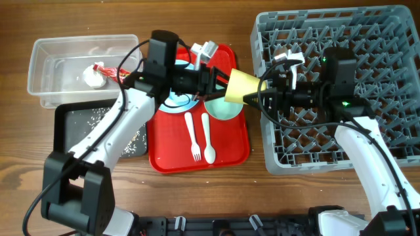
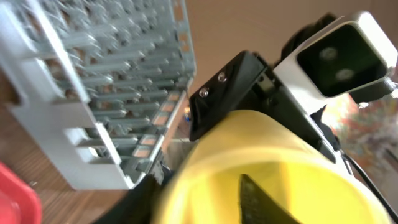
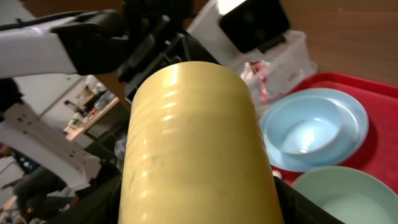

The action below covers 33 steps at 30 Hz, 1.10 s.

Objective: Sort waste into correct bins and load items into the dishwasher rack
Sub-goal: 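Place the yellow cup into the grey dish rack with the right gripper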

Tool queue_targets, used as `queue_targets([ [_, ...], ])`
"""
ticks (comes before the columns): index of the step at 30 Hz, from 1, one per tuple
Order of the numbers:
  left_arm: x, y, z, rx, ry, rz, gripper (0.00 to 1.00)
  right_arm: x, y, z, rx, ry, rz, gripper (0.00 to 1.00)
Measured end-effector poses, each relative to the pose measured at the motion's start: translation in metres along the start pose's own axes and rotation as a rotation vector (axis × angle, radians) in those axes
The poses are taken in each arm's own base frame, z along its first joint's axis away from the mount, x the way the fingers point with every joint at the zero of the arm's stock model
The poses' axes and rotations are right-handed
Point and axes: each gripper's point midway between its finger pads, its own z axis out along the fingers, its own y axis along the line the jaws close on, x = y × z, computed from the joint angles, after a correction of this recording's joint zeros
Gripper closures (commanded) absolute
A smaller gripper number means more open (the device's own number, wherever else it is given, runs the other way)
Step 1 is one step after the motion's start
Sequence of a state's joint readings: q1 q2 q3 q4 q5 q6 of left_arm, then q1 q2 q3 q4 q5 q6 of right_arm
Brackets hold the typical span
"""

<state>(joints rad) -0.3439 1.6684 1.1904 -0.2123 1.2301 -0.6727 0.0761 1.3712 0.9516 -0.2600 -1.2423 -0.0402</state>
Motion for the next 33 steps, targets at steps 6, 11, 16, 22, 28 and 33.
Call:
queue_targets([
  [6, -0.005, 0.078, -0.035, -0.350, -0.137, -0.129, 0.42, 0.031, -0.056, -0.015, 0.350, 0.087, 0.154, 0.48],
  [11, 0.011, 0.137, -0.096, -0.777, -0.231, -0.209, 0.43, 0.042, -0.080, -0.101, 0.772, 0.150, 0.377, 0.57],
  [16, 0.014, 0.121, -0.151, -1.036, -0.380, -0.131, 0.41, 0.044, -0.061, -0.200, 1.141, 0.176, 0.578, 0.71],
  [22, 0.013, 0.119, -0.166, -1.108, -0.426, -0.111, 0.41, 0.081, -0.082, -0.222, 1.236, 0.315, 0.739, 0.66],
  [28, 0.013, 0.119, -0.167, -1.111, -0.427, -0.112, 0.41, 0.109, -0.145, -0.216, 1.220, 0.391, 0.845, 0.52],
  [33, 0.013, 0.119, -0.167, -1.113, -0.428, -0.112, 0.41, 0.115, -0.158, -0.212, 1.206, 0.388, 0.870, 0.00],
])
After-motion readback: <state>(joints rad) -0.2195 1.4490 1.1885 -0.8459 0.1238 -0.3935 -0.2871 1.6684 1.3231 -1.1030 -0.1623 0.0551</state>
